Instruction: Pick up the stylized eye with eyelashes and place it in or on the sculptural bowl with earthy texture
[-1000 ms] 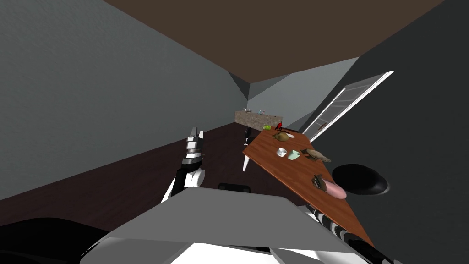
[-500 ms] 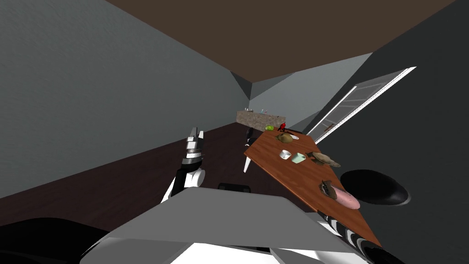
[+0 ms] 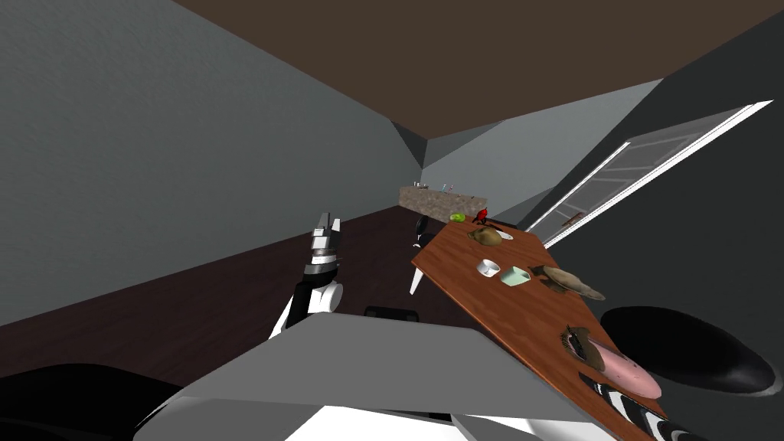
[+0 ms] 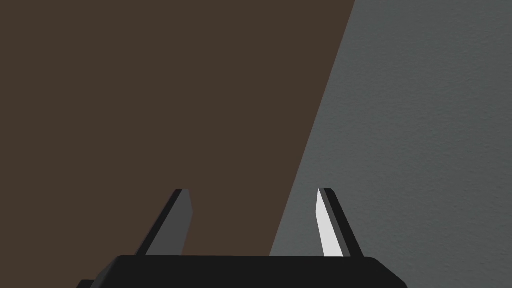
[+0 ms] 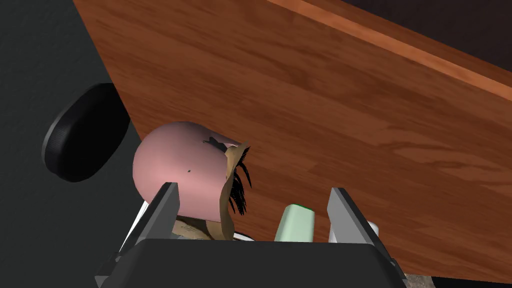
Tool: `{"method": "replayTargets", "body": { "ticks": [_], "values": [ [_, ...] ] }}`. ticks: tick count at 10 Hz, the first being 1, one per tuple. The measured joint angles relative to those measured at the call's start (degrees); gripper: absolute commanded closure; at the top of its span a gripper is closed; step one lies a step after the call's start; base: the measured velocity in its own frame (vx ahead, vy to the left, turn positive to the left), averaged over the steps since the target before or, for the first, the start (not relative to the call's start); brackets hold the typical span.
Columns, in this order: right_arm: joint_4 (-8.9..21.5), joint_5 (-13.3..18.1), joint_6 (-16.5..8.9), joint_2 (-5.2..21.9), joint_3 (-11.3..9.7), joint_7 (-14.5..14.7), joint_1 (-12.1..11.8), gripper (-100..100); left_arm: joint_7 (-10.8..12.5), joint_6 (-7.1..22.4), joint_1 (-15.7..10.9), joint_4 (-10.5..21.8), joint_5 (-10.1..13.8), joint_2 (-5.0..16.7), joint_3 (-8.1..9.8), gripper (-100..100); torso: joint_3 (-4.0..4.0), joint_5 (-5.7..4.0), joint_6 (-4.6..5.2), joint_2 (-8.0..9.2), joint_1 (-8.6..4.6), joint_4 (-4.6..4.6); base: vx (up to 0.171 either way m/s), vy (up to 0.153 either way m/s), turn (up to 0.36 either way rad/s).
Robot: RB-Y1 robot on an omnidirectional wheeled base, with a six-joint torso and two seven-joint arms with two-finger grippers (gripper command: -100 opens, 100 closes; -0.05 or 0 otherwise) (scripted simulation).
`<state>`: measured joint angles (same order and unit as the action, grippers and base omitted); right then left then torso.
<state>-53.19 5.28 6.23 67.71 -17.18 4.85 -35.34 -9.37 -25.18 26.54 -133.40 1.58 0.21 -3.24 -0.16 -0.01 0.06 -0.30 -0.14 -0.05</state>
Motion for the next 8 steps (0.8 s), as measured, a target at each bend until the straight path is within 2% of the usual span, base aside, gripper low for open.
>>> {"method": "replayTargets", "body": {
  "ticks": [1, 3, 5, 6, 7, 8],
  "values": [
    [0.50, -0.09, -0.42, 1.02, 0.51, 0.73, -0.78, -100, 0.00, 0.00, 0.00, 0.00, 0.00, 0.00, 0.00, 0, -0.01, -0.01, -0.01, -0.01, -0.04, 0.00, 0.090, -0.024, 0.033],
    [3.38, -0.24, 0.13, 2.15, -0.92, 0.92, 0.73, -100, 0.00, 0.00, 0.00, 0.00, 0.00, 0.00, 0.00, 0, 0.06, -0.03, 0.00, 0.10, -0.06, 0.02, 0.114, -0.050, 0.084],
    [4.75, -0.65, 0.27, 3.47, -1.78, 1.27, 0.95, -100, 0.00, 0.00, 0.00, 0.00, 0.00, 0.01, 0.01, 0, -0.01, -0.10, 0.01, 0.00, -0.36, -0.01, 0.116, -0.124, 0.035],
    [5.22, -0.69, 0.49, 3.17, -2.06, 1.57, 1.00, -100, 0.00, 0.00, 0.00, 0.00, 0.00, 0.01, 0.01, 0, 0.01, -0.13, 0.01, 0.02, -0.45, 0.00, 0.055, -0.063, 0.017],
    [5.26, -0.70, 0.53, 3.14, -2.07, 1.67, 1.00, 0, 0.00, 0.00, 0.00, 0.00, 0.00, 0.00, 0.01, 0, 0.10, -0.10, 0.02, 0.20, -0.24, 0.04, 0.010, -0.012, 0.003],
    [5.26, -0.70, 0.53, 3.15, -2.07, 1.66, 1.01, -100, 0.00, 0.00, -0.01, 0.00, 0.00, 0.00, 0.00, 0, 0.20, -0.05, 0.03, 0.36, -0.05, 0.08, 0.012, -0.047, 0.054]
  ]
}}
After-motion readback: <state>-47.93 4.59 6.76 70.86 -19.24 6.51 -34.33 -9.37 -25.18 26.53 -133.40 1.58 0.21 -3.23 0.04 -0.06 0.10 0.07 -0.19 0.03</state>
